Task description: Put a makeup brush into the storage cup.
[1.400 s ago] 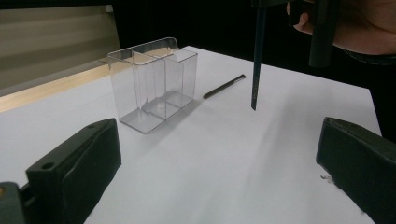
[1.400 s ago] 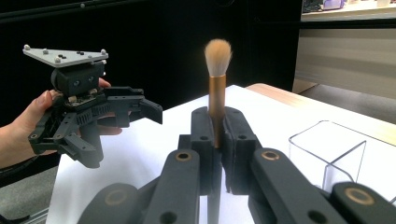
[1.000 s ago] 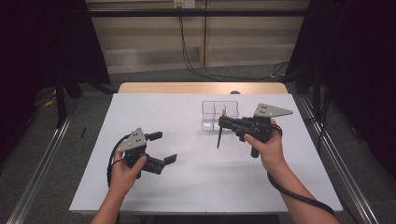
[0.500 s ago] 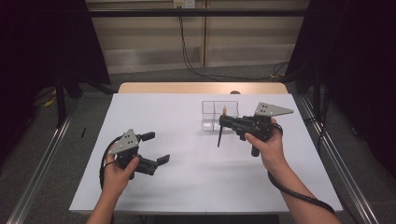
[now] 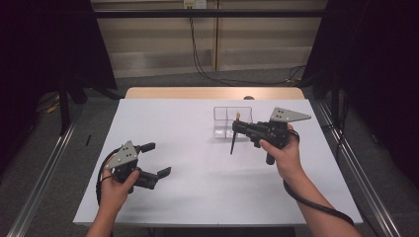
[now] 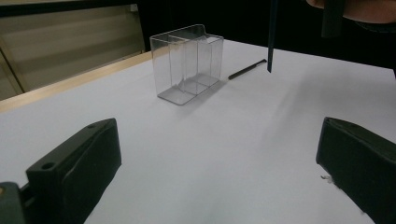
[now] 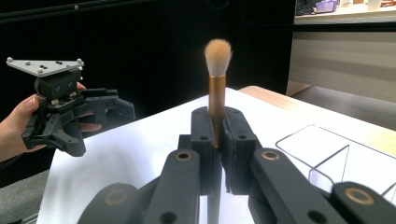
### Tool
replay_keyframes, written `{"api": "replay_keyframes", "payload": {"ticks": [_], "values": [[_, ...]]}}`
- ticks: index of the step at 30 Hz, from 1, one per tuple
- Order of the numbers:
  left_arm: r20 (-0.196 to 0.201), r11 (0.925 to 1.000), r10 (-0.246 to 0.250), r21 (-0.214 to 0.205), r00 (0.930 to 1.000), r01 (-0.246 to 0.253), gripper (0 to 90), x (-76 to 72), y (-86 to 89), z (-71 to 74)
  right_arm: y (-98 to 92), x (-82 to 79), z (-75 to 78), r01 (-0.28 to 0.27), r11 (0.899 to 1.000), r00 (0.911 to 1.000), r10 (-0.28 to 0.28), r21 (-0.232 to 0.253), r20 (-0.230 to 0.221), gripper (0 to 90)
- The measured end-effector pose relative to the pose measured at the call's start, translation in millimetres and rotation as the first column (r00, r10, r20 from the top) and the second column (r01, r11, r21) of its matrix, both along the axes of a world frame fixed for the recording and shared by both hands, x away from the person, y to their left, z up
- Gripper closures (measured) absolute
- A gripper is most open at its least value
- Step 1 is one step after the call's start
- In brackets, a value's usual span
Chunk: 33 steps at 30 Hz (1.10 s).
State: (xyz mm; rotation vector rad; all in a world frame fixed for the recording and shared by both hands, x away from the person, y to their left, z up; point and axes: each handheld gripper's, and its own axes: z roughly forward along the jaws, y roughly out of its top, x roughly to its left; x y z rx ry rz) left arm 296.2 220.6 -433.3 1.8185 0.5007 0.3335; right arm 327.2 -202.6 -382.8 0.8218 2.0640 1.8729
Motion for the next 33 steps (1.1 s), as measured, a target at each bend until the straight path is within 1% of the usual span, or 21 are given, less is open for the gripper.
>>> {"api": "replay_keyframes", "payload": {"ticks": [2,11,18,24,25,26,29,33], "values": [[0.0,1.0,0.004,-0.003,1.0,-0.004,0.0,-1.4,1.8,-0.3,-0.5,0.8,0.0,0.003,1.0,1.0,-0.003,0.006,0.001,84.4],[-0.004,0.9998,0.012,-0.017,0.9999,-0.012,0.0,-5.4,8.4,-4.3,-4.4,6.5,1.1,0.019,1.0,0.9998,-0.019,0.005,0.0,84.4],[-0.002,0.9998,0.016,-0.014,0.9999,-0.016,0.0,-8.3,12.6,-6.3,-5.2,10.8,4.0,0.03,1.0,0.9995,-0.03,-0.002,0.006,84.4],[-0.005,0.9993,0.028,-0.026,0.9996,-0.028,0.0,-10.5,16.6,-7.0,-4.3,18.1,7.9,0.039,0.999,0.9992,-0.039,-0.02,0.01,84.4],[-0.01,0.9994,0.025,-0.024,0.9996,-0.025,0.0,-11.0,15.7,-7.7,-4.2,19.5,8.3,0.041,0.999,0.9991,-0.041,-0.022,0.009,84.4],[-0.004,0.9996,0.024,-0.012,0.9997,-0.024,0.0,-11.2,15.1,-8.1,-4.1,20.9,8.5,0.043,0.999,0.9991,-0.043,-0.023,0.007,84.4],[-0.008,0.9999,0.013,-0.01,0.9999,-0.013,0.0,-12.0,13.6,-8.6,-4.0,24.5,9.6,0.049,0.998,0.9988,-0.049,-0.03,0.007,84.4],[-0.001,0.9998,0.017,-0.012,0.9998,-0.017,0.0,-12.1,14.4,-8.0,-4.8,28.1,14.6,0.055,0.998,0.9984,-0.054,-0.033,0.017,84.4]]}}
